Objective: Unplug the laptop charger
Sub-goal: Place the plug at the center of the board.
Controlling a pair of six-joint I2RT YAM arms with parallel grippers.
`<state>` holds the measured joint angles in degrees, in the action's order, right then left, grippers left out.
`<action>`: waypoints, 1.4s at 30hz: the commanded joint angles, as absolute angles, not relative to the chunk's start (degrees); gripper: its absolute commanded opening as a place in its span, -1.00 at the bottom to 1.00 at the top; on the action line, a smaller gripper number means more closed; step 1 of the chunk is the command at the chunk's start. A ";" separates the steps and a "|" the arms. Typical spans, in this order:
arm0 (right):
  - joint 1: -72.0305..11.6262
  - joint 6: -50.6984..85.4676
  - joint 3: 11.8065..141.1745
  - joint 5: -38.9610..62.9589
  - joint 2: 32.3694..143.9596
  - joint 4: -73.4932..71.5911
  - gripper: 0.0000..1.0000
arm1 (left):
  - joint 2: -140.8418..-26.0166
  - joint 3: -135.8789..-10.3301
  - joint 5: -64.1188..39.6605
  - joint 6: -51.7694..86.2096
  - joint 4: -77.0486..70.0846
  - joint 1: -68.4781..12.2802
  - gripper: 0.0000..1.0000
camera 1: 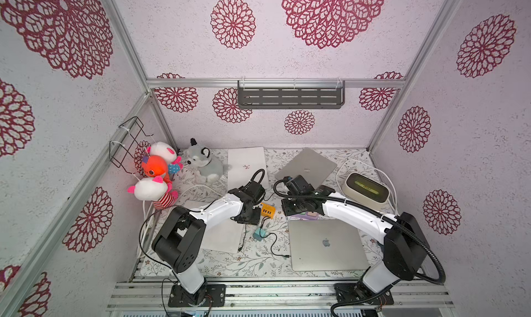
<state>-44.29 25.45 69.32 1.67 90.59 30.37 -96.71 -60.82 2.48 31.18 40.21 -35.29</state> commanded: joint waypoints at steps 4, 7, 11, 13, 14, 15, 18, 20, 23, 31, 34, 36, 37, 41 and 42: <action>-44.03 25.22 68.64 -0.44 86.57 32.32 -0.69 | -98.38 -57.53 1.73 33.30 33.67 -37.27 0.10; -44.03 25.39 68.59 -0.61 86.36 32.53 -0.69 | -96.88 -56.42 2.73 34.40 33.95 -38.14 0.24; -44.03 26.00 68.57 -0.36 86.16 32.12 -0.69 | -93.90 -56.07 5.65 35.44 36.03 -38.20 0.37; -44.03 26.15 68.64 -0.25 86.05 32.08 -0.69 | -92.72 -56.28 6.28 35.41 36.38 -38.14 0.47; -44.03 26.19 68.73 -0.21 86.09 32.08 -0.69 | -92.34 -56.68 6.48 35.44 37.05 -38.06 0.49; -44.03 26.19 68.73 -0.24 85.98 32.17 -0.69 | -92.21 -57.18 6.88 35.50 37.61 -37.97 0.49; -44.03 26.26 68.81 -0.15 85.96 32.50 -0.69 | -92.02 -58.64 6.37 35.10 38.48 -37.62 0.48; -44.03 26.19 69.10 -0.09 86.04 32.90 -0.69 | -91.61 -59.98 6.37 34.75 39.49 -37.70 0.45; -44.03 26.24 69.67 -0.72 85.87 33.65 -0.69 | -89.94 -61.47 6.94 34.11 41.00 -37.62 0.34; -44.01 26.06 70.15 -0.84 86.55 34.03 -0.69 | -91.15 -62.70 1.23 35.57 43.71 -36.30 -0.43; -43.90 25.95 70.60 -0.40 87.42 33.64 -0.69 | -93.40 -61.79 -0.97 35.75 43.44 -36.40 -0.47; -43.90 25.78 71.00 -0.26 88.04 33.74 -0.69 | -94.46 -61.20 -1.76 35.88 43.20 -36.39 -0.49; -43.87 25.73 71.19 -0.14 88.28 33.80 -0.69 | -94.78 -60.77 -1.43 35.84 43.18 -36.40 -0.48; -43.75 25.23 71.39 0.08 88.84 33.83 -0.69 | -95.69 -60.69 1.43 35.46 45.52 -36.44 -0.47; -43.73 25.22 71.45 0.08 88.94 33.87 -0.69 | -95.88 -60.81 2.15 35.38 46.18 -36.37 -0.47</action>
<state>-44.12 25.52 69.80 0.21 88.73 33.26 -95.31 -60.71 0.36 35.05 44.29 -36.64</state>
